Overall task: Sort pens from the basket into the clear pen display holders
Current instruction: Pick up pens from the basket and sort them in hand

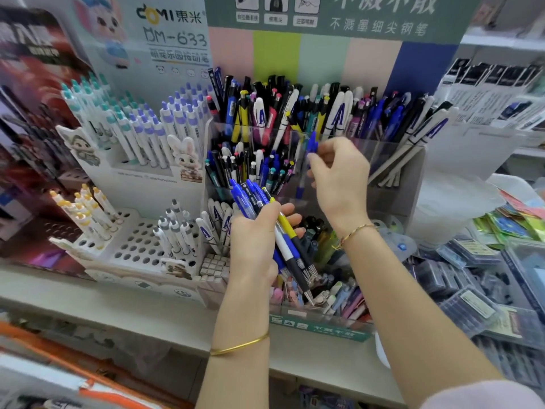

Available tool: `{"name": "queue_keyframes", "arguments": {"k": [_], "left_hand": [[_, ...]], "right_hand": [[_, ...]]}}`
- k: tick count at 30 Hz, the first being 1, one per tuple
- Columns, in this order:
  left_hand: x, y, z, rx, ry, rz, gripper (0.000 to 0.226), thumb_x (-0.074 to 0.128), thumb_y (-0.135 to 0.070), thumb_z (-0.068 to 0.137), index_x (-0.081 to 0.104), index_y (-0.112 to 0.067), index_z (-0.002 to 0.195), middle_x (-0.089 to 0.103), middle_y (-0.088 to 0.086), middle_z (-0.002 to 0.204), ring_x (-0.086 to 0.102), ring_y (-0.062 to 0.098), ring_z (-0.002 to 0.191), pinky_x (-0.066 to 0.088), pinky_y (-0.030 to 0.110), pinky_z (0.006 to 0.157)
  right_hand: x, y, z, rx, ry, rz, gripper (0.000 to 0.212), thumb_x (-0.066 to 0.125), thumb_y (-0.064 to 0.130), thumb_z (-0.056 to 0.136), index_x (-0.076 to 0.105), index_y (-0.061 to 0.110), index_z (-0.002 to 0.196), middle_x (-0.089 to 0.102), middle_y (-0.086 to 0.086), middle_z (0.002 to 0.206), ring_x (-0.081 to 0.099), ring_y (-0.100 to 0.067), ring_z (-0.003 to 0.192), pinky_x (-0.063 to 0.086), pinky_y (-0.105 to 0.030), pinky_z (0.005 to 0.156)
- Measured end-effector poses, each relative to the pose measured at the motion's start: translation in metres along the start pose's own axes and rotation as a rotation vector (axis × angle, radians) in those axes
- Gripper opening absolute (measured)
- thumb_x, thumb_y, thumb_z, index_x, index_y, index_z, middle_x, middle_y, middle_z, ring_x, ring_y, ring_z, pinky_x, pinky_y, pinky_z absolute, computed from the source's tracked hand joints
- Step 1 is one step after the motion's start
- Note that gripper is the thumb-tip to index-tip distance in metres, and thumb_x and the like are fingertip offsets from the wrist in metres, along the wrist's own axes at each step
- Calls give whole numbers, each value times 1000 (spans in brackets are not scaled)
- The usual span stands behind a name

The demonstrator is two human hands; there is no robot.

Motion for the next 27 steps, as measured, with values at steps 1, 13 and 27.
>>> {"name": "queue_keyframes", "arguments": {"k": [1, 13, 27], "left_hand": [[0, 1, 0, -8, -1, 4, 7, 56, -7, 95, 56, 0, 94, 66, 9, 74, 68, 12, 56, 56, 26, 49], [16, -1, -2, 0, 125, -4, 3, 60, -4, 92, 60, -6, 93, 68, 1, 60, 70, 15, 63, 56, 28, 51], [25, -2, 0, -2, 113, 27, 7, 59, -6, 93, 64, -4, 89, 71, 3, 65, 69, 16, 61, 56, 27, 51]], "right_hand": [[6, -4, 0, 13, 29, -53, 10, 61, 14, 91, 62, 8, 99, 66, -7, 92, 66, -24, 85, 55, -44, 77], [15, -10, -2, 54, 101, -533, 20, 57, 24, 94, 60, 10, 108, 68, -8, 103, 63, -30, 95, 44, -32, 68], [4, -8, -21, 257, 347, 239, 29, 59, 21, 94, 67, -1, 77, 50, 8, 43, 47, -4, 38, 37, -14, 40]]}}
Point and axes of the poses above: each hand's wrist, its own z-axis towards the middle knuckle, its own x-axis out of the palm, y = z × x, the point moved 9 cm from there along z, towards the middle knuckle
